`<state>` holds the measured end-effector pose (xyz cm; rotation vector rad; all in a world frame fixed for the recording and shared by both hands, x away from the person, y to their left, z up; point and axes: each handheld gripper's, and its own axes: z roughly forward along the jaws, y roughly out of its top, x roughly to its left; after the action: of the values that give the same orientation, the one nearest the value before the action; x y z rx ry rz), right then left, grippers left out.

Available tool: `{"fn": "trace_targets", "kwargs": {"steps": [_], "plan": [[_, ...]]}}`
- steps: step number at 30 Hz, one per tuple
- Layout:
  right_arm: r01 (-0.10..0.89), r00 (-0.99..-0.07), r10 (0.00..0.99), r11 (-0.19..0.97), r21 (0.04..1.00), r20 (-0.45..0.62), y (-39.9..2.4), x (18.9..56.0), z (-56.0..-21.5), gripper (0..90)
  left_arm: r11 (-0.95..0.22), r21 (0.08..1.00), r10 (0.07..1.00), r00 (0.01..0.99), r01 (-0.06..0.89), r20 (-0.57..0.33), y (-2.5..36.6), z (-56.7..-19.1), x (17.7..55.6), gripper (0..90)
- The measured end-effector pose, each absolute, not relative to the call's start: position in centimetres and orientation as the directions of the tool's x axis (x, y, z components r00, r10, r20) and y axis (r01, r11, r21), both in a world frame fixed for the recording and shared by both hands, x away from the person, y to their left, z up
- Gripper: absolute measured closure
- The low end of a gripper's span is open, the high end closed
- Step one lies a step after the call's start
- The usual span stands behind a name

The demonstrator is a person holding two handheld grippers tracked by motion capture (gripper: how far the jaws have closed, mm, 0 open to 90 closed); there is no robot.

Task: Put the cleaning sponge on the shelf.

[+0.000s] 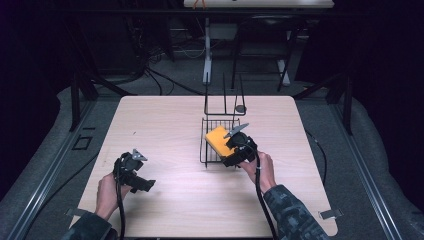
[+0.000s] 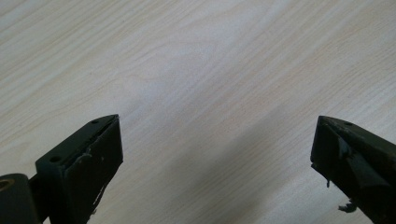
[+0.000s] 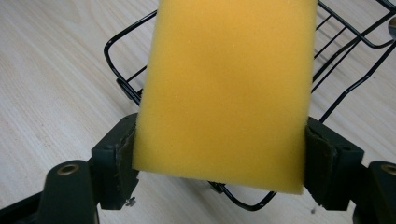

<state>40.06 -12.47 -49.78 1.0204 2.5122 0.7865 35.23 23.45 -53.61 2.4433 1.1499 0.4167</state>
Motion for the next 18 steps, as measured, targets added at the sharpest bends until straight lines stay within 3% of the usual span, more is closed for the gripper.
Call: {"fn": "trace_targets", "kwargs": {"steps": [18], "plan": [[0.594,-0.663,0.747,0.57,0.568,-0.057,-12.1,41.7,-51.0,23.4,-0.58,0.476,0.781,0.617,0.662,0.094,23.5,-53.7,35.3,2.7]]}}
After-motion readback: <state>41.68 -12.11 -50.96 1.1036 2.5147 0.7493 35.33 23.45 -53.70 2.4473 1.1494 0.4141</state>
